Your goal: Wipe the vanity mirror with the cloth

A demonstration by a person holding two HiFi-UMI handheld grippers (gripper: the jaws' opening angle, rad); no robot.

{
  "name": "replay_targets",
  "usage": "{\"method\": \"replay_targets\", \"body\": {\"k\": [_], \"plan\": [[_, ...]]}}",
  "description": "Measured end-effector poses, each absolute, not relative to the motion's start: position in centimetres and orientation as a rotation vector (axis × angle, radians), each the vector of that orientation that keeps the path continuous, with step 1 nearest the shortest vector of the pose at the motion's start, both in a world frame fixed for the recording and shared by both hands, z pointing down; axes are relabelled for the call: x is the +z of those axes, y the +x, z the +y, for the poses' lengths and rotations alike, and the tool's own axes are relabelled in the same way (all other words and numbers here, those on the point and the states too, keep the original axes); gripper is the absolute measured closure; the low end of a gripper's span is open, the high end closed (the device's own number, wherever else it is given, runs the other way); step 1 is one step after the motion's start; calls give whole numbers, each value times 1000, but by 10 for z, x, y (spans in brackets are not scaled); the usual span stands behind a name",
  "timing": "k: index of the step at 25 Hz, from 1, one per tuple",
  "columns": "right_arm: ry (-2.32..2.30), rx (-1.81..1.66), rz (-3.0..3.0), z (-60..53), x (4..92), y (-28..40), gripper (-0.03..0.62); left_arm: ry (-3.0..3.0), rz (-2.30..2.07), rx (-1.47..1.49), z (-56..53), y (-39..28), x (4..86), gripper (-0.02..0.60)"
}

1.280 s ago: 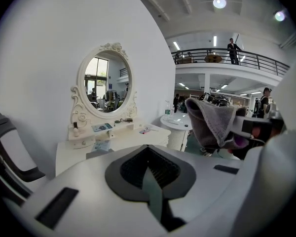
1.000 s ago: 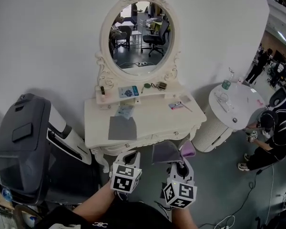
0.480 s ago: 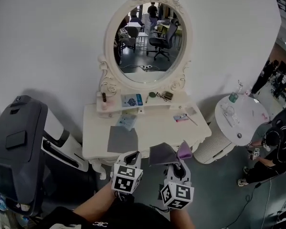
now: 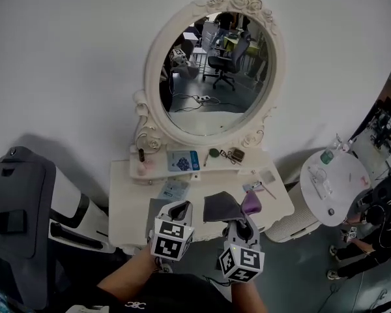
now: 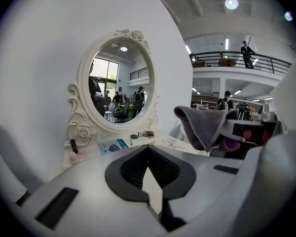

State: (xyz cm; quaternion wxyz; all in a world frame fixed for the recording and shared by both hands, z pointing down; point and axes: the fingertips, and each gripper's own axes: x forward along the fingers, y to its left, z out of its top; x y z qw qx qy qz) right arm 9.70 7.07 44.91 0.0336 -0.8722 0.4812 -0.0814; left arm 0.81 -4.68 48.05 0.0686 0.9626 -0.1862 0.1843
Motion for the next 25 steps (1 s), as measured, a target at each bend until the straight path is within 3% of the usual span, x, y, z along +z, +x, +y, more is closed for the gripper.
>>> {"method": "replay_targets", "body": {"k": [12, 25], "plan": [[-2579, -348, 1688, -22, 472, 123, 548, 2777, -722, 626, -114, 19, 510, 583], [-2440, -271, 1854, -73, 451, 236, 548, 2714, -948, 613, -140, 103, 502, 583]]}}
